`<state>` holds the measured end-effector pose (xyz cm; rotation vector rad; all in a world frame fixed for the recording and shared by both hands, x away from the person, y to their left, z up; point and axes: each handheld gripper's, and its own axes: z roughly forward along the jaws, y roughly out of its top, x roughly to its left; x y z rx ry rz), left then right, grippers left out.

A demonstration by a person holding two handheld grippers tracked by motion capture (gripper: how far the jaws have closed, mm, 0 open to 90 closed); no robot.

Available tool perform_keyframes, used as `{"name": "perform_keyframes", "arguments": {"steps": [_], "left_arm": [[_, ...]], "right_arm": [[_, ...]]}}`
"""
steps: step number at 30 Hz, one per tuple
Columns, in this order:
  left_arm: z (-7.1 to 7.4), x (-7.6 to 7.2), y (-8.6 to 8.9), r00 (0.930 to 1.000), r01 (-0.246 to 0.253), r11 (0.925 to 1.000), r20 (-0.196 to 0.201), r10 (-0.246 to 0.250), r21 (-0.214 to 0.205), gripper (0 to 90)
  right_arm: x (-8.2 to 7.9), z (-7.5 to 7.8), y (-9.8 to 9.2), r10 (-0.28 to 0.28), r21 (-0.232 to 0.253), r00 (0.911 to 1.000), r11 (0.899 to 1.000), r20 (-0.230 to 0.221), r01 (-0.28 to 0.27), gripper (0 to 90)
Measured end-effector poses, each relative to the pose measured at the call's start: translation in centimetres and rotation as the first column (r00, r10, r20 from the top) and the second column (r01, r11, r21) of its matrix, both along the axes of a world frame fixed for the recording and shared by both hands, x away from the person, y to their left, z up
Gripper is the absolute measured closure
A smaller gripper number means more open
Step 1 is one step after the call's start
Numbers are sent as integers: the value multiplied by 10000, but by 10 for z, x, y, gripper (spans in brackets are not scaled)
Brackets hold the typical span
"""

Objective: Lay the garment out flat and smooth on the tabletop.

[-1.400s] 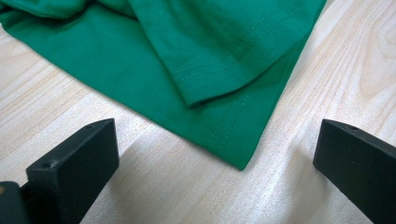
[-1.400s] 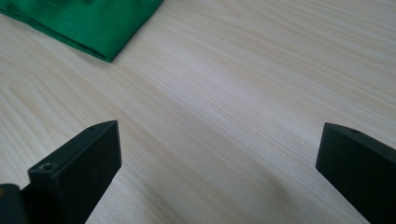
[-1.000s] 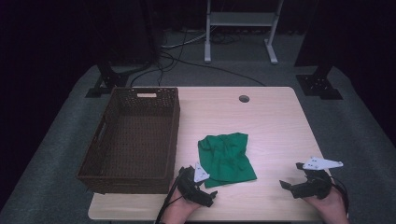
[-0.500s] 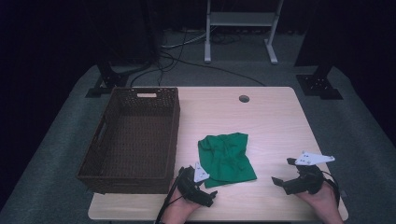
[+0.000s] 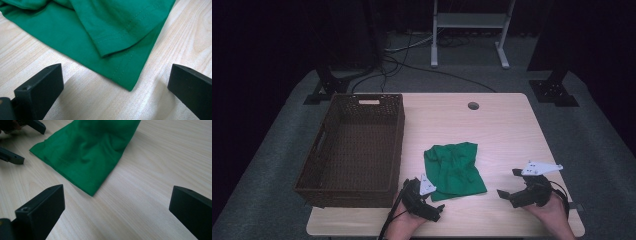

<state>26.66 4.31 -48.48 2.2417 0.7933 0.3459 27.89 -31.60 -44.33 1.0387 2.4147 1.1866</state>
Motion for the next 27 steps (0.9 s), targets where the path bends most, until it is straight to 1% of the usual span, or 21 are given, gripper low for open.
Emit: {"name": "perform_keyframes", "arguments": {"steps": [16,17,19,27], "left_arm": [[0,3,2,9998,218,9998,3,-218,5,0],[0,3,2,9998,221,9998,3,-221,6,0],[0,3,2,9998,223,9998,1,-223,7,0],[0,3,2,9998,223,9998,0,-223,8,0]], "right_arm": [[7,9,22,561,91,9984,9984,96,-561,2],[7,9,23,616,113,9981,9980,69,-616,27],[7,11,26,767,238,9969,9967,145,-770,43],[9,13,33,1047,331,9944,9939,136,-1051,88]]}}
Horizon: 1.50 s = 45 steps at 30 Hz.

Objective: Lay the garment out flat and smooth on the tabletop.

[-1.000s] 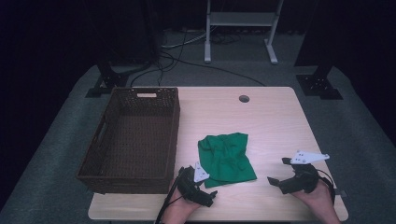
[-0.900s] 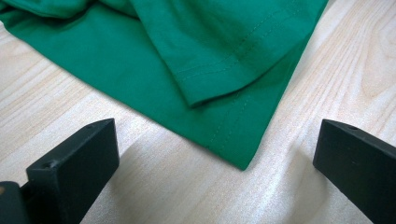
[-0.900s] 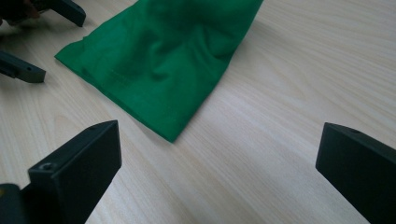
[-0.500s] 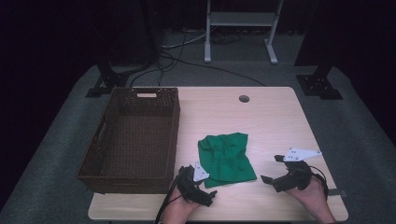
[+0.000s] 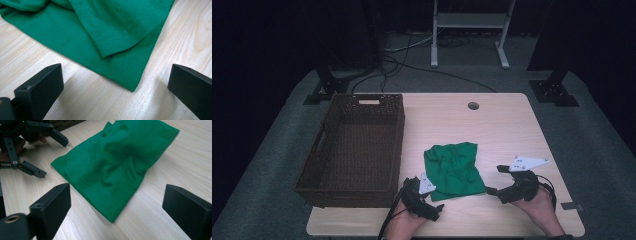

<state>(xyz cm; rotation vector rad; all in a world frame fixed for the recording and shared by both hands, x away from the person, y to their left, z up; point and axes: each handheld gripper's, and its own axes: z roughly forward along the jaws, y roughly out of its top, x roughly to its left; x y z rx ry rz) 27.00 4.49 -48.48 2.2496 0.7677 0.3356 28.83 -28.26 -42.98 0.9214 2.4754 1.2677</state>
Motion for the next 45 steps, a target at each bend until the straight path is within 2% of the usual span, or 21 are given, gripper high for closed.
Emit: {"name": "perform_keyframes", "arguments": {"steps": [2,18,29,37,45], "left_arm": [[0,0,0,10000,0,10000,2,0,-2,0],[0,0,0,10000,-2,10000,-1,2,-12,0],[0,0,0,10000,7,10000,-1,-7,4,0],[0,0,0,10000,-11,10000,-1,11,-13,0],[0,0,0,10000,-1,10000,-2,1,-10,0]], "right_arm": [[0,2,3,192,59,9998,9998,88,-192,133],[3,6,16,808,301,9966,9962,147,-812,298],[3,8,30,1072,128,9936,9941,357,-1078,419],[7,7,37,1252,285,9918,9916,266,-1260,446],[11,6,48,1478,114,9886,9889,287,-1482,461]]}}
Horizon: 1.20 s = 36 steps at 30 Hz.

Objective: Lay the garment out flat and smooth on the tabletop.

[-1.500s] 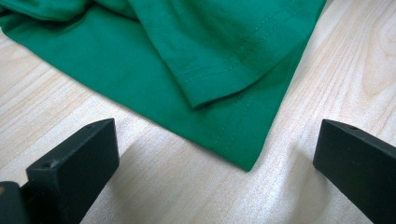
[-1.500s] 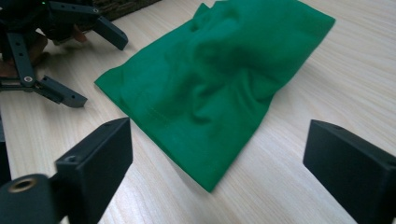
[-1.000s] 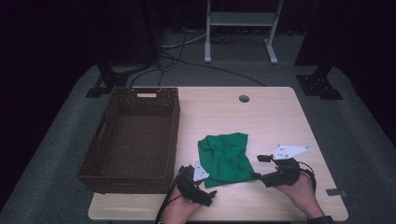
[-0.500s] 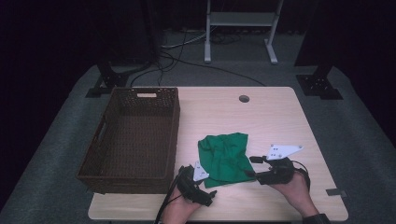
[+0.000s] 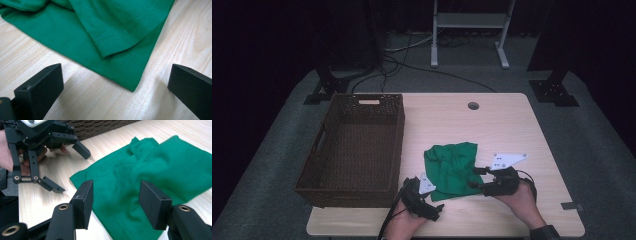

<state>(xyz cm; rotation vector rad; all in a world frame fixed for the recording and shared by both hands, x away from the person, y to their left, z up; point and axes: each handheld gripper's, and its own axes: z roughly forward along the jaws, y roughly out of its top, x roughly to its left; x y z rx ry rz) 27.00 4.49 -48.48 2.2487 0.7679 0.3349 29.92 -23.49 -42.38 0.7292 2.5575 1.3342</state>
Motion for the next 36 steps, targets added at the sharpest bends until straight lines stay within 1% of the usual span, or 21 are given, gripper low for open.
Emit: {"name": "perform_keyframes", "arguments": {"steps": [5,9,14,20,25,27,29,36], "left_arm": [[0,0,0,10000,0,10000,-8,0,2,0],[0,0,0,10000,0,10000,-5,0,4,0],[0,0,0,10000,0,10000,-5,0,5,0],[0,0,0,10000,2,10000,-1,-2,4,0],[0,0,0,10000,-4,10000,4,4,-2,0],[0,0,0,10000,-3,10000,3,3,-2,0],[0,0,0,10000,-1,10000,1,1,-2,0],[0,0,0,10000,-2,10000,-4,2,-8,0]], "right_arm": [[2,1,10,131,-108,9999,9999,97,-130,461],[3,0,15,207,-153,9998,9997,84,-205,461],[5,1,20,251,-99,9997,9996,57,-250,466],[7,1,31,427,-197,9990,9989,127,-424,466],[10,0,37,485,-155,9988,9987,94,-484,469],[11,-1,40,521,-181,9986,9985,85,-519,469],[12,-1,44,556,-314,9983,9980,180,-550,469],[16,-2,54,699,-321,9975,9971,89,-696,476]]}}
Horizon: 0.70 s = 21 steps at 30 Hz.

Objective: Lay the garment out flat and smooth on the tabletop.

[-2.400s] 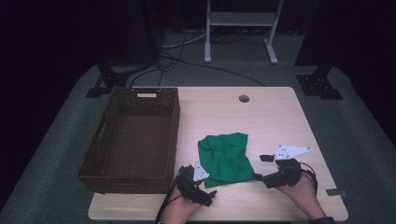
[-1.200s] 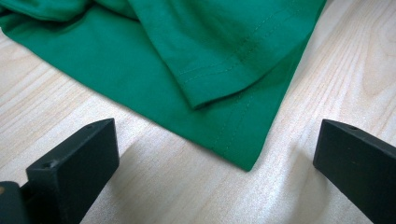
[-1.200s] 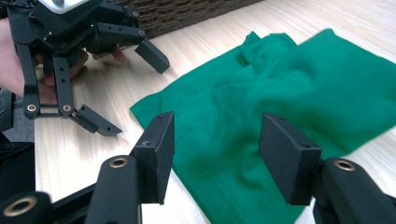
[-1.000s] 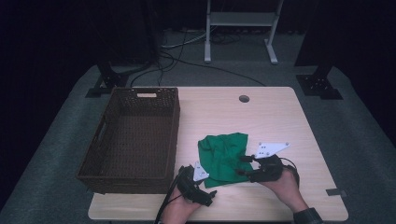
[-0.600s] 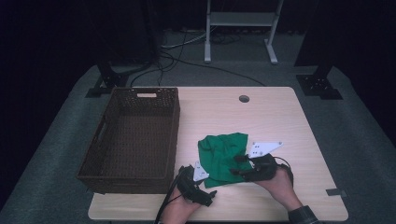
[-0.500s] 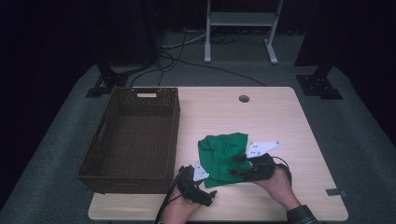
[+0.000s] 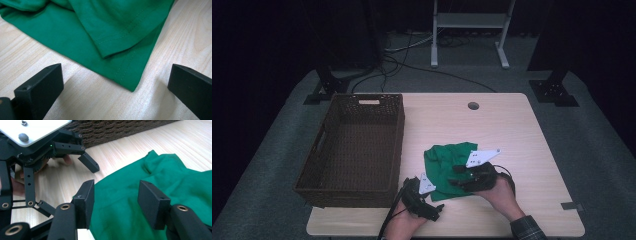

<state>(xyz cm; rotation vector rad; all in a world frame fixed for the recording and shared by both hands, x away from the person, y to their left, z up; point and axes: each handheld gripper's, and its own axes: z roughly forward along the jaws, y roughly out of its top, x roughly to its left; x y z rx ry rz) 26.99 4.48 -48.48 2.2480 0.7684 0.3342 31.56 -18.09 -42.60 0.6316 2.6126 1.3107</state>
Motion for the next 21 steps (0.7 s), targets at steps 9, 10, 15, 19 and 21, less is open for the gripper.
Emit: {"name": "perform_keyframes", "arguments": {"steps": [9,10,15,19,21], "left_arm": [[0,0,0,10000,19,10000,4,-19,-5,0],[0,0,0,10000,27,10000,8,-27,-5,0],[0,0,0,10000,30,10000,13,-30,-12,0],[0,0,0,10000,38,10000,14,-38,3,0],[0,0,0,10000,38,10000,17,-38,-1,0]], "right_arm": [[2,-4,12,154,-101,9999,9998,-39,-154,482],[3,-7,15,183,-179,9998,9997,-59,-184,482],[4,-13,22,249,-286,9996,9993,-153,-253,496],[6,-18,25,260,-400,9993,9988,-285,-271,500],[8,-20,26,259,-410,9988,9988,-424,-277,509]]}}
